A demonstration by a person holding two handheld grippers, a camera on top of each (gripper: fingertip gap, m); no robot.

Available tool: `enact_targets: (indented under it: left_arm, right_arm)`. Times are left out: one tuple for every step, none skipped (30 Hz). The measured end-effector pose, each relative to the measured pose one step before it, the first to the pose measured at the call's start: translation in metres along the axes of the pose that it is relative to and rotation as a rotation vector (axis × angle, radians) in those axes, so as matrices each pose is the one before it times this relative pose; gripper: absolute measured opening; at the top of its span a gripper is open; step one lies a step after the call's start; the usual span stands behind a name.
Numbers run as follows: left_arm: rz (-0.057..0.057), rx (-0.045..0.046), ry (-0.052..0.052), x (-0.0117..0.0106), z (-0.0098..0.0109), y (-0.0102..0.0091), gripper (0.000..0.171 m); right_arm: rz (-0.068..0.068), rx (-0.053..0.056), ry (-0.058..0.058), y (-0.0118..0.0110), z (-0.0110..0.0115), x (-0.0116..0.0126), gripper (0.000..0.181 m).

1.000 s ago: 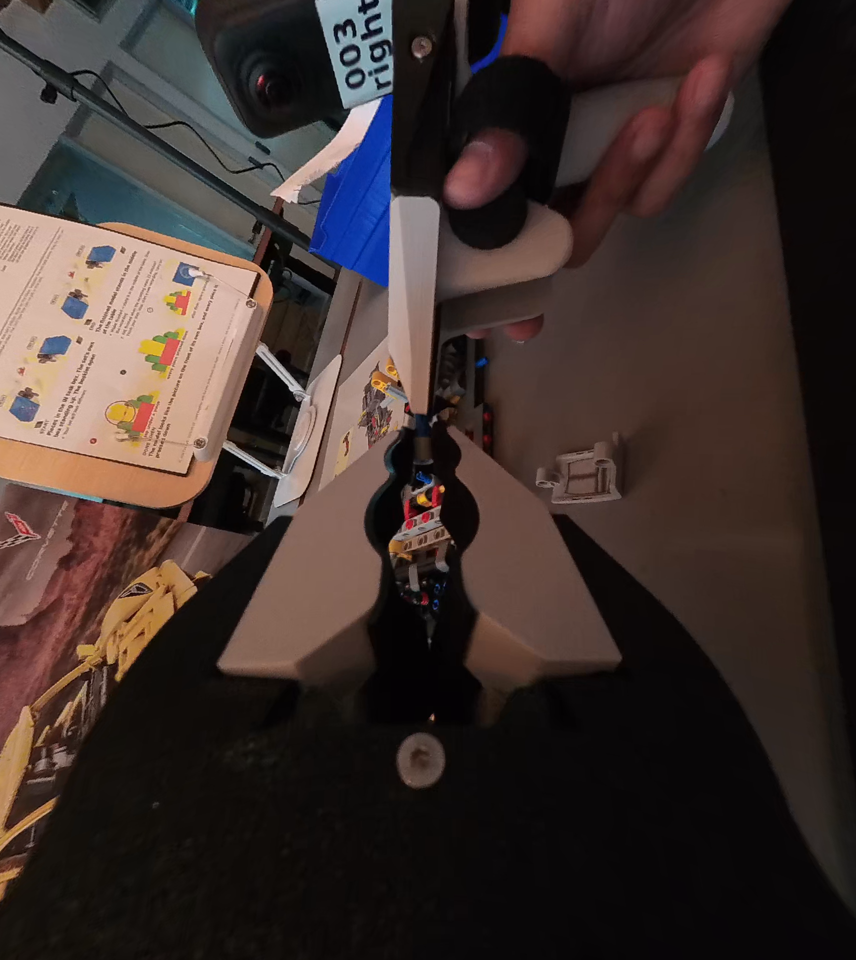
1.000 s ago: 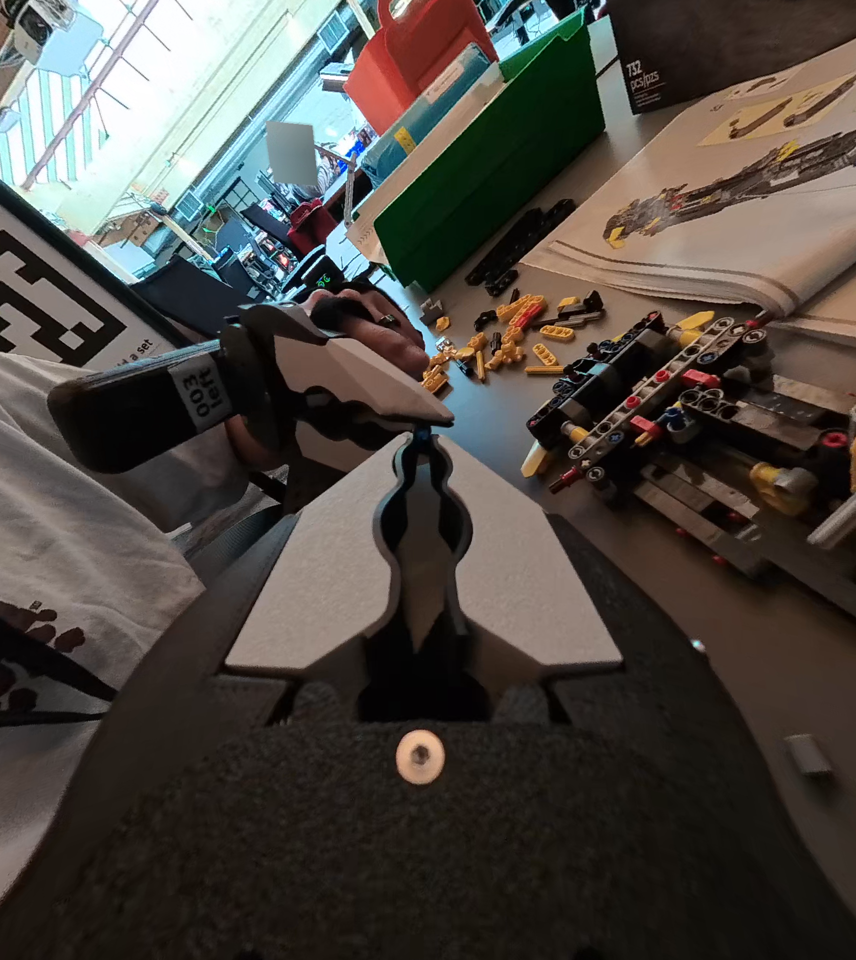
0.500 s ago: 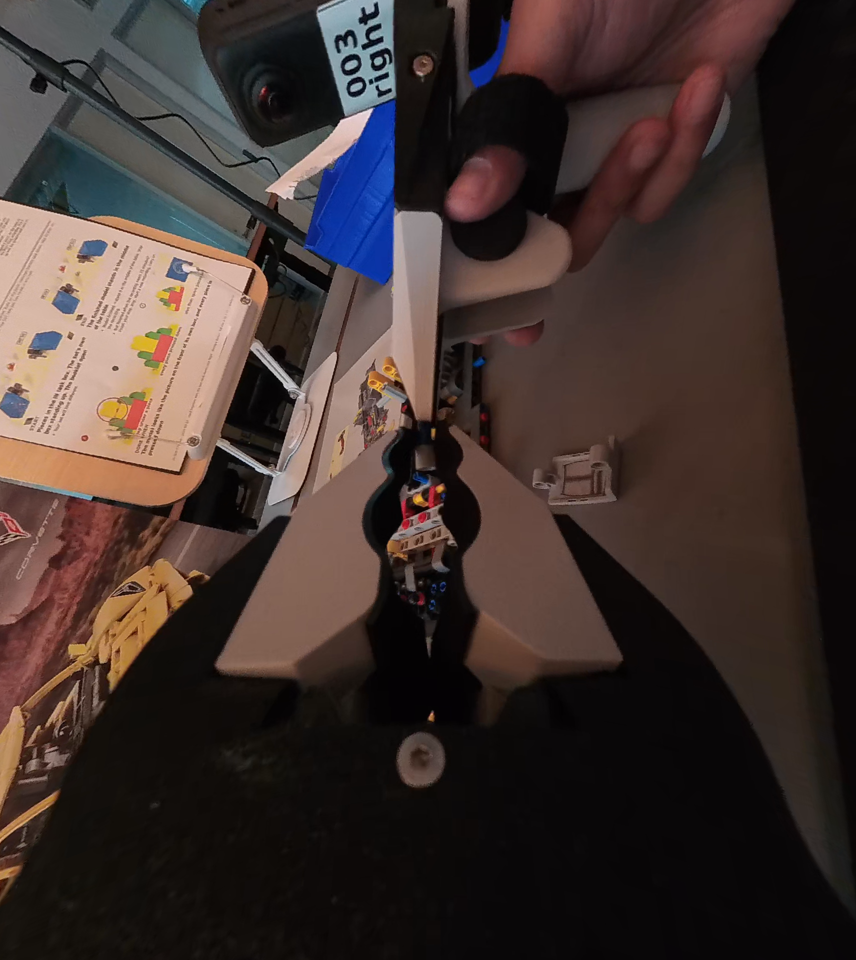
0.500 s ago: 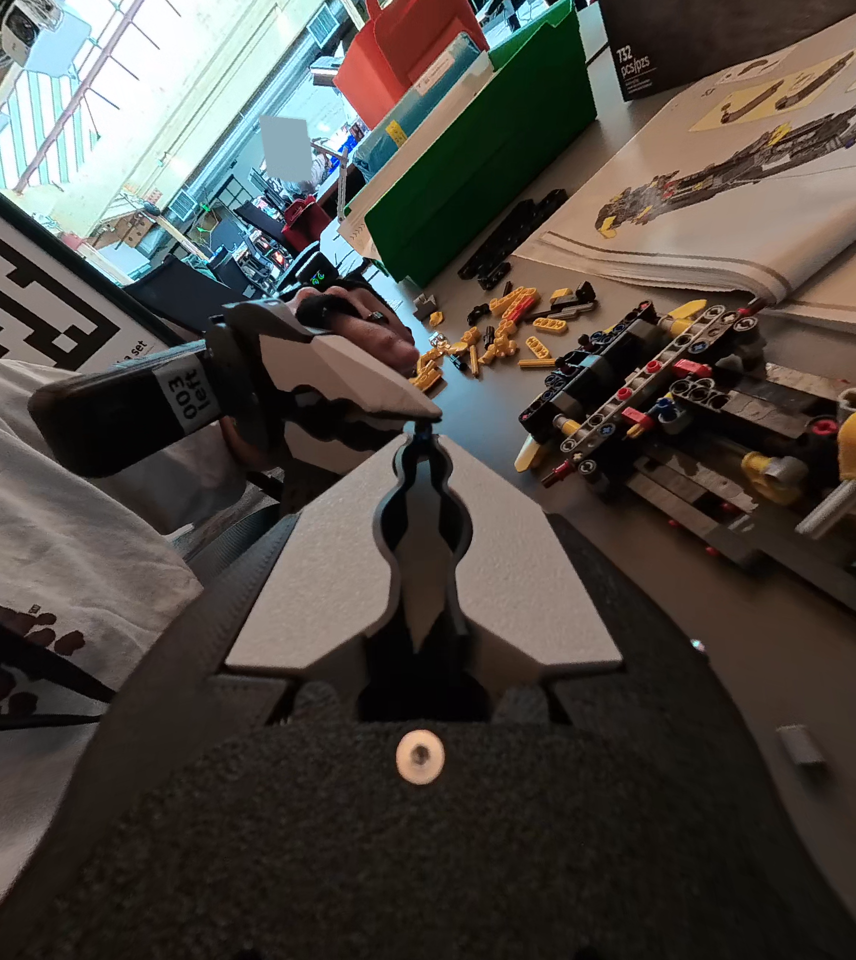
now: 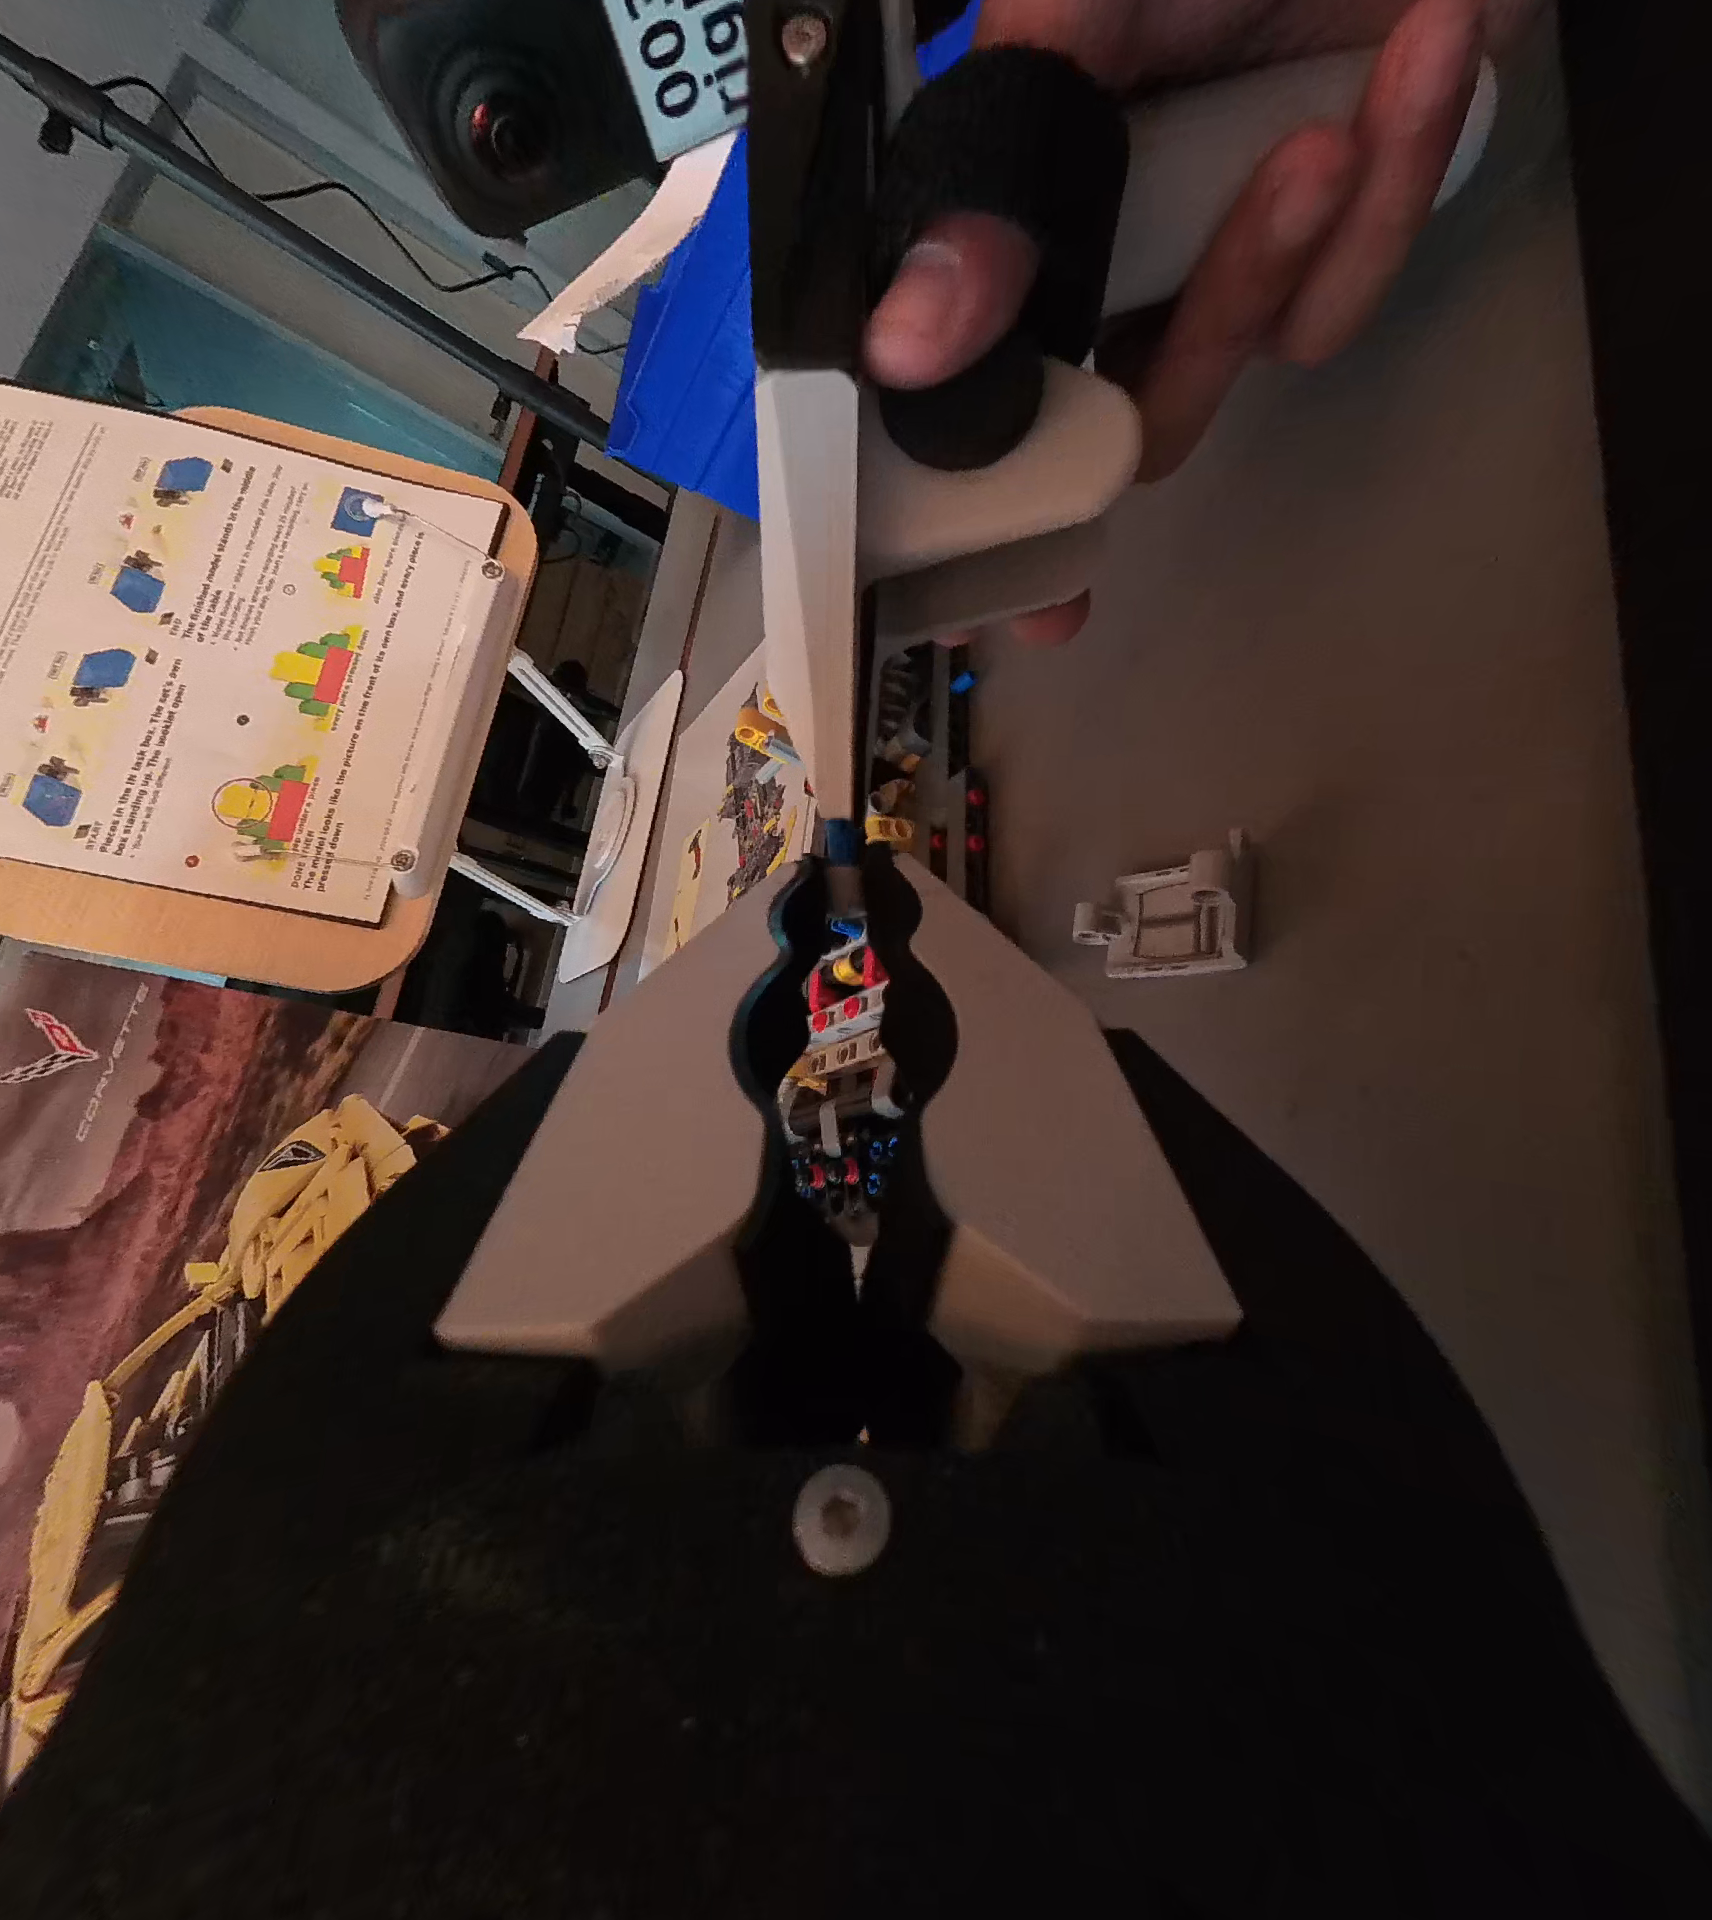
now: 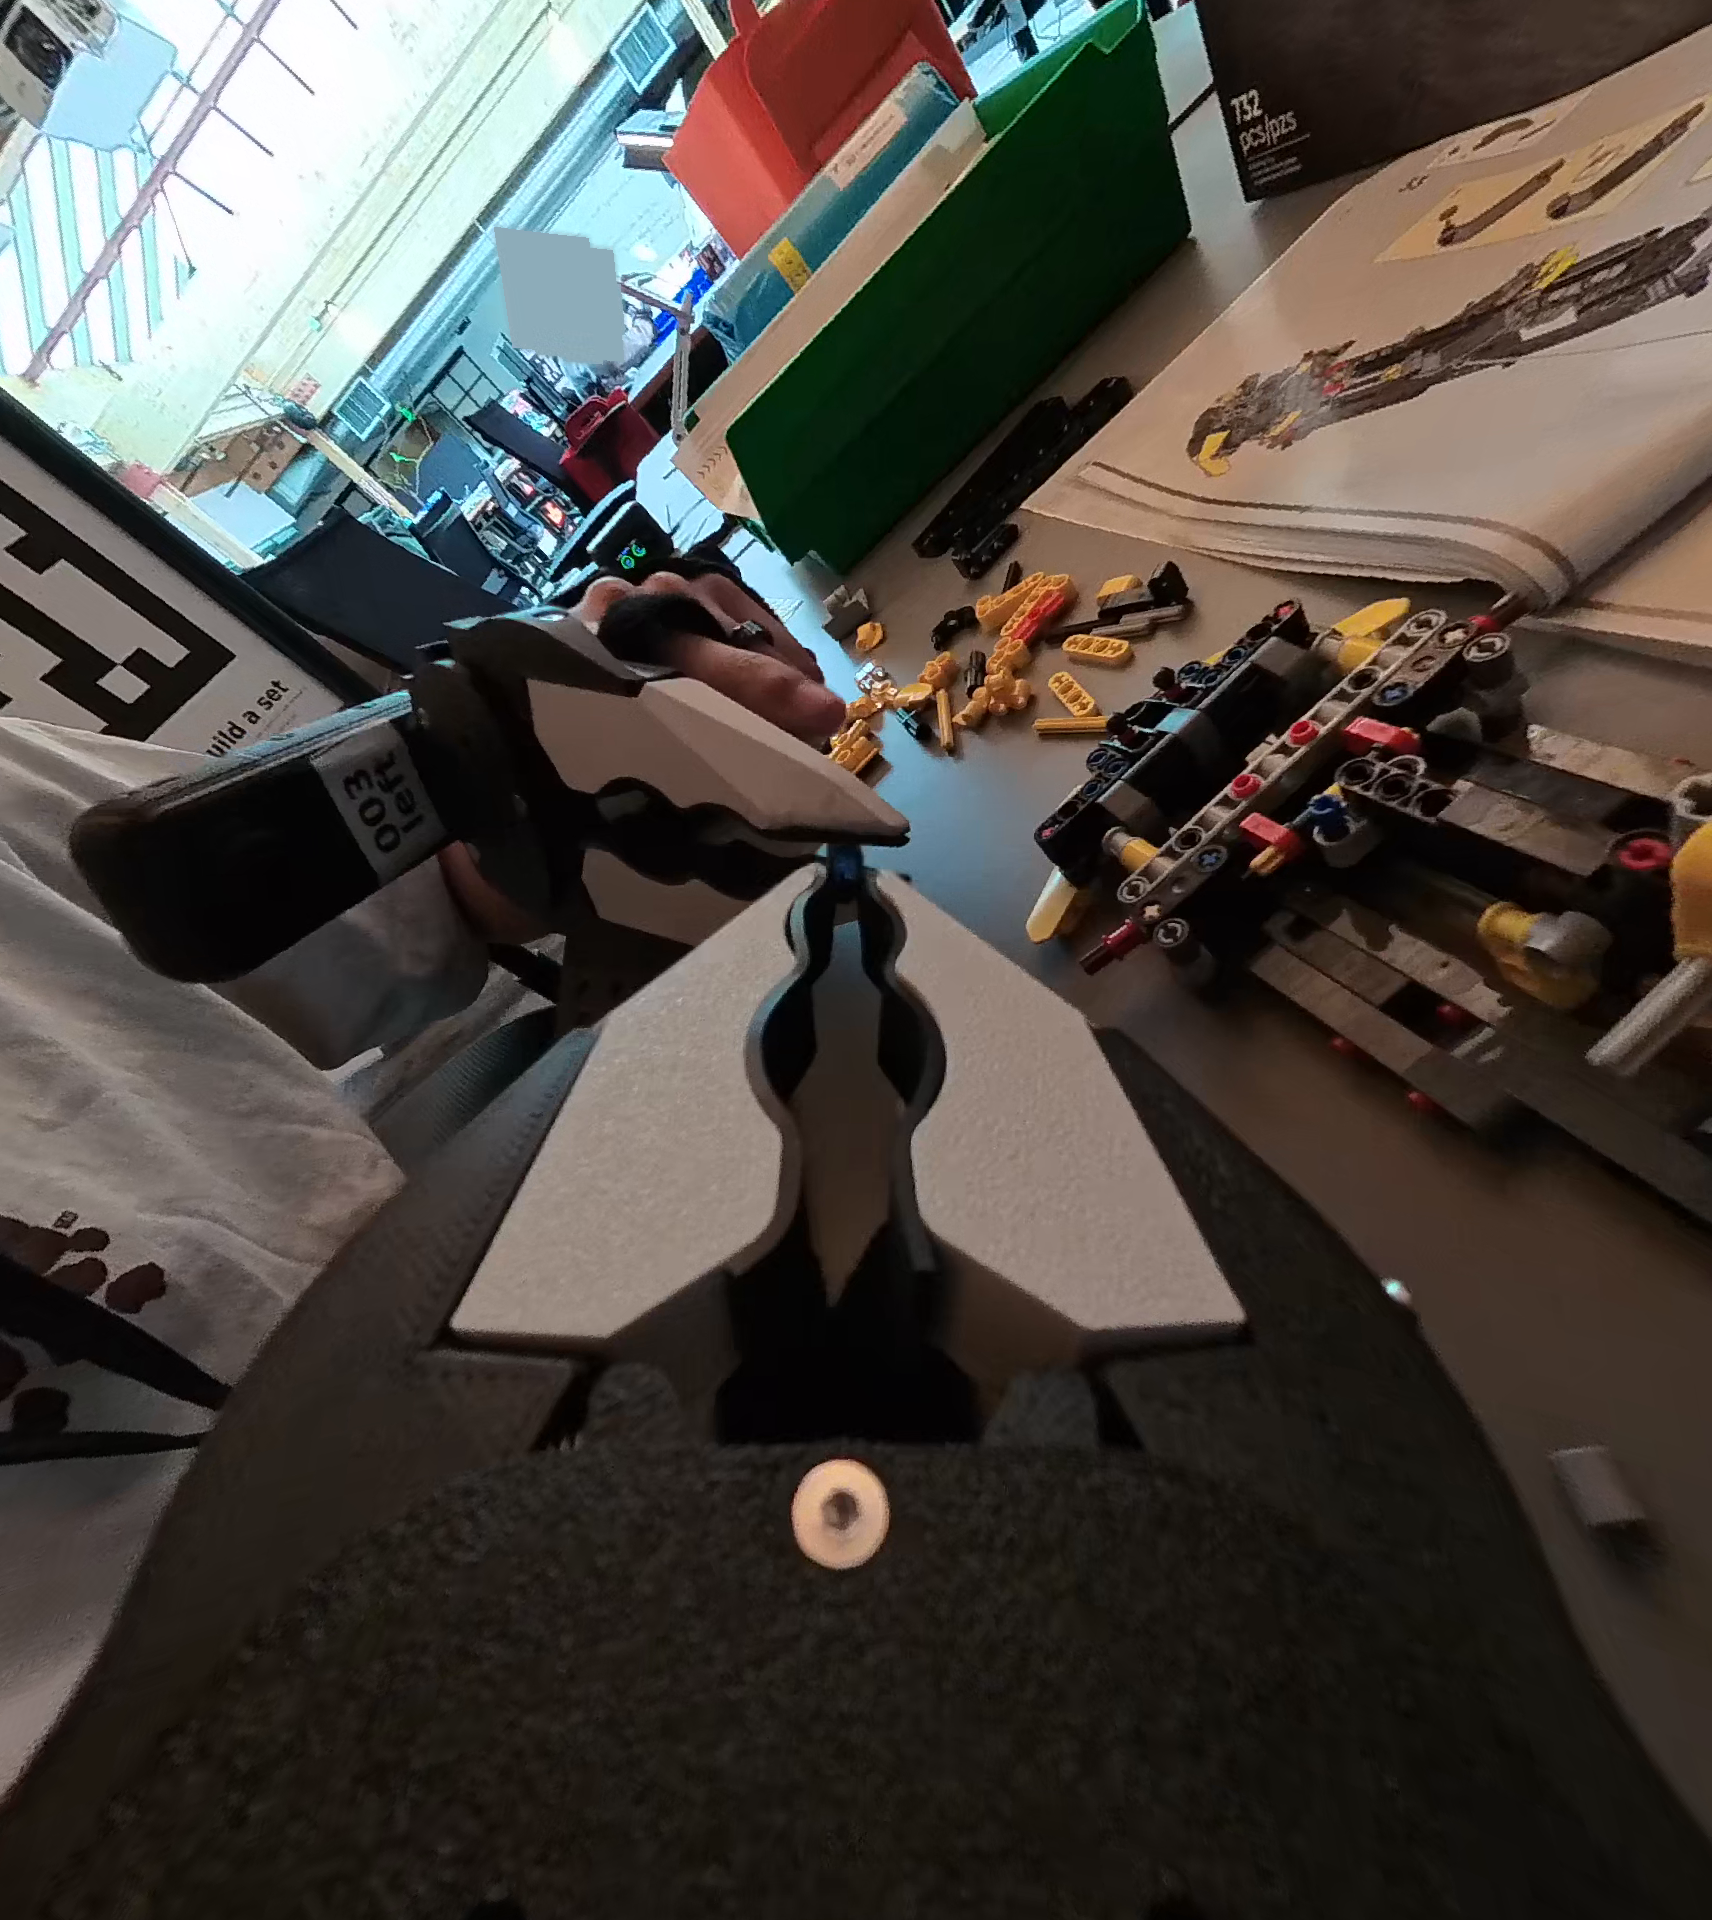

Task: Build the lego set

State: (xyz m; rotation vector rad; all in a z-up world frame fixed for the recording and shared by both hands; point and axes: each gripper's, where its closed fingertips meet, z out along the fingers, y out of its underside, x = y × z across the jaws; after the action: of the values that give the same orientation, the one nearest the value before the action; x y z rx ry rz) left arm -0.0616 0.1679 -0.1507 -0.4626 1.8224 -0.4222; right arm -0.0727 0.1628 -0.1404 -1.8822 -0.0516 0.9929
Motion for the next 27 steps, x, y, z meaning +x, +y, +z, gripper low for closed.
enact_targets:
  left_arm:
    - [0.0012,-0.00620,-0.0012,0.00038,0.00036,-0.00022,0.004]
    - [-0.0001,-0.01026,-0.0011,0.00049,0.00069,0.00038,0.004]
    - [-0.0001,-0.01220,-0.0039,0.00027,0.00080,0.00062,0.004]
    - [-0.0024,-0.01544,-0.0028,0.00022,0.00086,0.00107,0.004]
    - [-0.0048,-0.01552,-0.0023,0.00016,0.00082,0.00076,0.004]
    - [0.0018,-0.01108,-0.0045,0.00011,0.00038,0.00020,0.004]
    - [0.0079,-0.00722,-0.0092,-0.00052,0.00015,-0.00020,0.004]
    - [0.0063,-0.00733,-0.0065,-0.00016,0.00022,-0.00004,0.004]
    - [0.0062,-0.00673,-0.0042,0.00000,0.00013,0.00001,0.004]
    - [0.0065,-0.00435,-0.0019,0.00035,0.00008,0.00016,0.004]
    - [0.0033,-0.00110,0.0016,0.00060,0.00005,0.00003,0.004]
    - [0.0010,0.00098,0.0014,0.00028,-0.00019,-0.00004,0.004]
    - [0.0013,0.00046,0.0014,-0.00004,-0.00031,-0.00001,0.004]
    - [0.0000,0.00213,0.0081,0.00018,-0.00061,-0.00022,0.004]
    - [-0.0148,0.00486,0.0211,0.00127,-0.00067,-0.00035,0.004]
    - [-0.0279,0.01191,0.0274,0.00126,-0.00098,-0.00073,0.004]
    - [-0.0379,0.01456,0.0350,0.00149,-0.00114,-0.00074,0.004]
    - [-0.0365,0.00389,0.0290,0.00027,-0.00139,0.00129,0.004]
    - [-0.0273,0.00312,0.0310,0.00047,-0.00187,0.00221,0.004]
    - [-0.0306,0.00438,0.0589,0.00437,-0.00217,0.00328,0.004]
    - [-0.0454,0.00164,0.0665,0.00542,-0.00188,0.00431,0.003]
    - [-0.0516,-0.00312,0.0866,0.00832,-0.00145,0.00503,0.004]
    - [-0.0489,0.00472,0.0954,0.01006,-0.00123,0.00310,0.004]
    - [-0.0395,0.00571,0.0677,0.00657,-0.00112,0.00167,0.004]
    - [-0.0264,-0.00586,0.0677,0.00745,-0.00056,0.00225,0.005]
    - [-0.0150,-0.00604,0.0525,0.00646,0.00028,0.00209,0.005]
    - [-0.0072,-0.00808,0.0237,0.00330,0.00091,0.00218,0.005]
  right_arm:
    - [-0.0060,-0.0022,0.0118,0.00044,0.00031,0.00141,0.003]
    - [-0.0057,-0.0020,0.0093,0.00034,0.00027,0.00081,0.003]
    - [-0.0048,-0.0026,0.0082,0.00044,0.00025,0.00106,0.003]
    - [-0.0008,-0.0004,0.0065,0.00000,0.00004,0.00101,0.003]
    - [-0.0003,-0.0019,0.0057,0.00036,0.00002,0.00114,0.003]
    - [0.0017,-0.0002,0.0028,0.00000,-0.00015,0.00071,0.004]
    - [0.0030,0.0020,-0.0014,-0.00031,-0.00036,-0.00001,0.003]
    - [0.0026,0.0022,-0.0006,-0.00026,-0.00033,0.00019,0.003]
    - [0.0016,0.0006,0.0023,0.00005,-0.00011,0.00042,0.004]
    - [-0.0005,-0.0005,0.0010,0.00016,-0.00005,0.00007,0.004]
    - [-0.0010,-0.0030,0.0009,0.00043,0.00002,0.00026,0.004]
    - [0.0006,-0.0009,-0.0005,0.00035,0.00001,0.00007,0.004]
    - [0.0016,-0.0004,-0.0015,0.00010,0.00017,-0.00012,0.004]
    - [0.0007,-0.0028,-0.0036,0.00044,0.00000,-0.00036,0.004]
    - [-0.0026,-0.0048,-0.0051,0.00087,-0.00003,-0.00058,0.004]
    - [-0.0111,-0.0067,-0.0062,0.00131,-0.00001,-0.00092,0.004]
    - [-0.0144,-0.0077,-0.0117,0.00113,-0.00074,-0.00163,0.004]
    - [-0.0178,-0.0081,-0.0087,0.00030,-0.00196,-0.00122,0.005]
    - [-0.0365,-0.0069,0.0040,-0.00029,-0.00280,-0.00060,0.011]
    - [-0.0779,-0.0324,0.0095,0.00369,-0.00226,-0.00198,0.015]
    - [-0.1176,-0.0675,0.0212,0.01018,-0.00062,-0.00206,0.015]
    - [-0.1111,-0.0751,0.0461,0.01185,0.00099,0.00115,0.016]
    - [-0.0804,-0.0532,0.0392,0.00915,0.00263,0.00000,0.016]
    - [-0.0592,-0.0352,0.0029,0.00660,0.00392,-0.00501,0.018]
    - [-0.0394,-0.0216,0.0104,0.00377,0.00431,-0.00289,0.018]
    - [-0.0318,-0.0365,0.0194,0.00544,0.00469,0.00000,0.019]
    - [-0.0258,-0.0445,0.0043,0.00672,0.00454,-0.00129,0.020]
